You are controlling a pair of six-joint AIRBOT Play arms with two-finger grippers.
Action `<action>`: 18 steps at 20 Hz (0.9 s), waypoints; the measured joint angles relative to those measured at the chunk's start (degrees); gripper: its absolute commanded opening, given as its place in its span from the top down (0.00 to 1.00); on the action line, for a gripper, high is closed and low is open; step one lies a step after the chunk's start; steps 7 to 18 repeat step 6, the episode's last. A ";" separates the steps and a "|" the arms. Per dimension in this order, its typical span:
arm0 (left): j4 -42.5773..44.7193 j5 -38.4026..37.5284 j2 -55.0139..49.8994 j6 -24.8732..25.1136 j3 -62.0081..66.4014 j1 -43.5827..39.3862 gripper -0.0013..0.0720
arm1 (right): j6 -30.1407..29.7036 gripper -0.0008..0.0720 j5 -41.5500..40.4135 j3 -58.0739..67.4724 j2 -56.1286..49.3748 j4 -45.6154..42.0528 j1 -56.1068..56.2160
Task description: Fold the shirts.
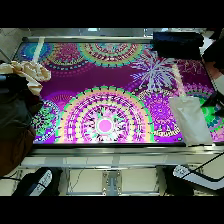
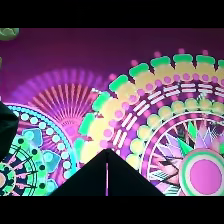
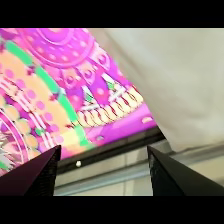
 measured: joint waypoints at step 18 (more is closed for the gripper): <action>0.00 -0.57 0.02 0.02 0.00 0.00 0.97 | 0.44 0.14 5.11 5.79 4.81 2.58 13.60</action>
